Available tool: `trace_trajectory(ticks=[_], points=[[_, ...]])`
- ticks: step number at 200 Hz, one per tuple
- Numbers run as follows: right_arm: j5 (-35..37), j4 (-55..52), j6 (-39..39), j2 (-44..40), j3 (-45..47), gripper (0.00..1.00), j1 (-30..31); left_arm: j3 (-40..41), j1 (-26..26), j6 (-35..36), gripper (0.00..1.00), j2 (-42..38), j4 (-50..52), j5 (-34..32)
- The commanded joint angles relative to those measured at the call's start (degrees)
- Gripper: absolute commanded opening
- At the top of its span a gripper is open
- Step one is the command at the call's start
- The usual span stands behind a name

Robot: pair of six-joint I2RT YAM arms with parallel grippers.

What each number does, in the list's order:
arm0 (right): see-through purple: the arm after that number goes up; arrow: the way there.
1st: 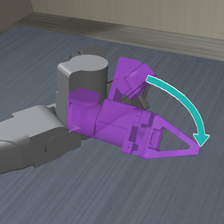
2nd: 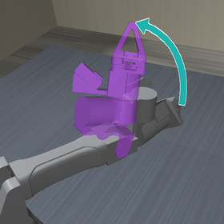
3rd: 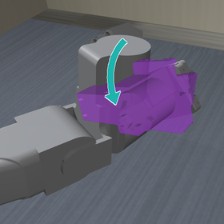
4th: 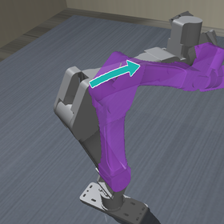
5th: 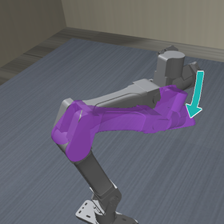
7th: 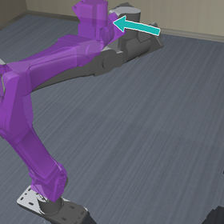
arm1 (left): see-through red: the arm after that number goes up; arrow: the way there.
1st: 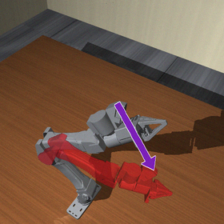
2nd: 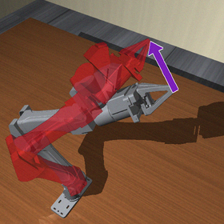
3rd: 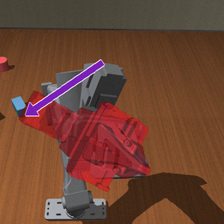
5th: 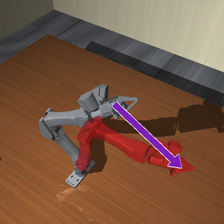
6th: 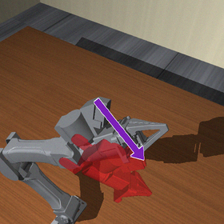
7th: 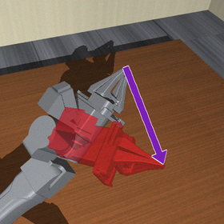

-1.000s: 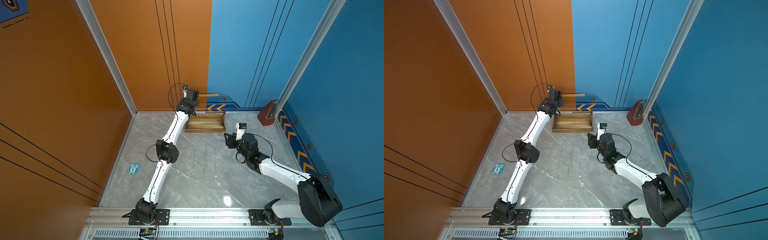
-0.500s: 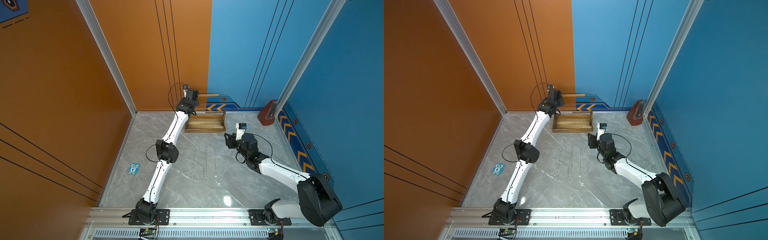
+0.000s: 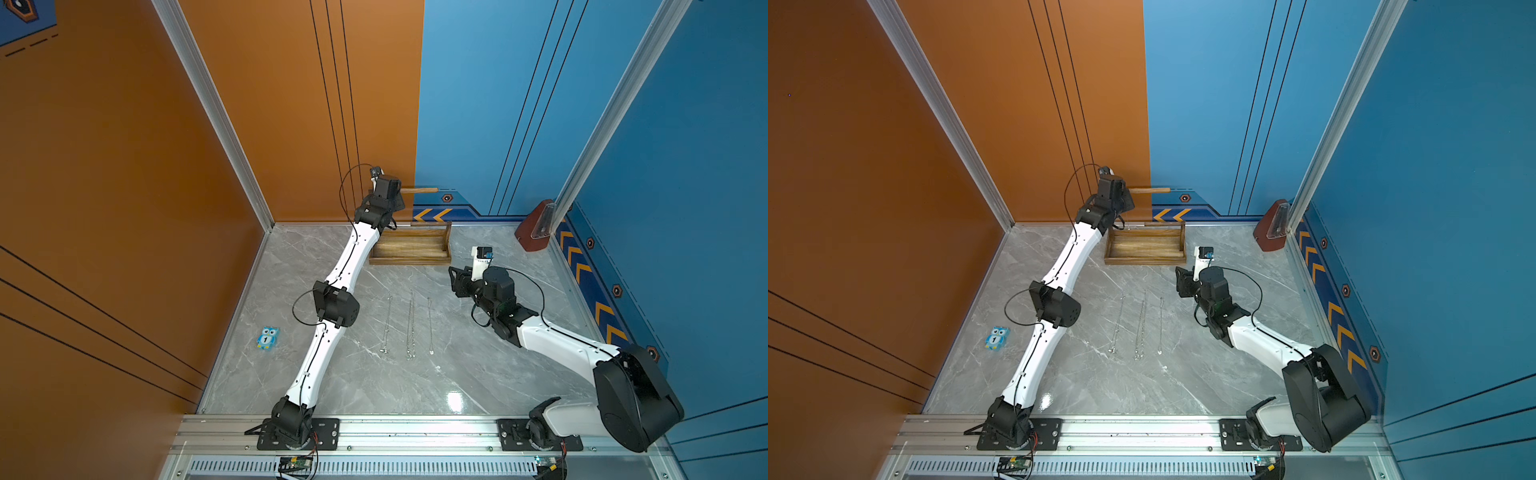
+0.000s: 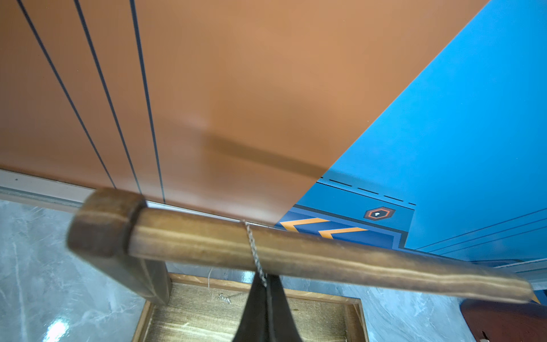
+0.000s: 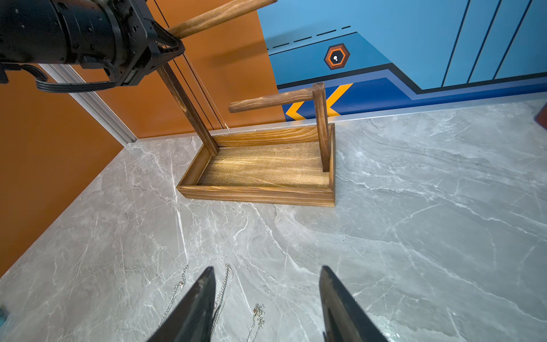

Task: Take the necklace off the jewelry display stand
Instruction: Take off the necklace from the stand.

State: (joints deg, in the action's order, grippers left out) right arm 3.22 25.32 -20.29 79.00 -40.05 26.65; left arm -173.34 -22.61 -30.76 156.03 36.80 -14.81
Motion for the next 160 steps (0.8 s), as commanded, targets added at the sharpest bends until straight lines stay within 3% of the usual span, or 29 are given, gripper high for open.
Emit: trace_trajectory(ticks=[1,160], points=[[0.0,1.1,1.2,0.6,-1.4,0.56,0.3,-2.0,-1.0,-1.1,0.0,-0.1,-1.5,1.8],[1.0,1.1,1.2,1.2,-1.3,0.56,0.2,-2.5,-4.3,-1.2,0.0,1.1,-11.6,10.4]])
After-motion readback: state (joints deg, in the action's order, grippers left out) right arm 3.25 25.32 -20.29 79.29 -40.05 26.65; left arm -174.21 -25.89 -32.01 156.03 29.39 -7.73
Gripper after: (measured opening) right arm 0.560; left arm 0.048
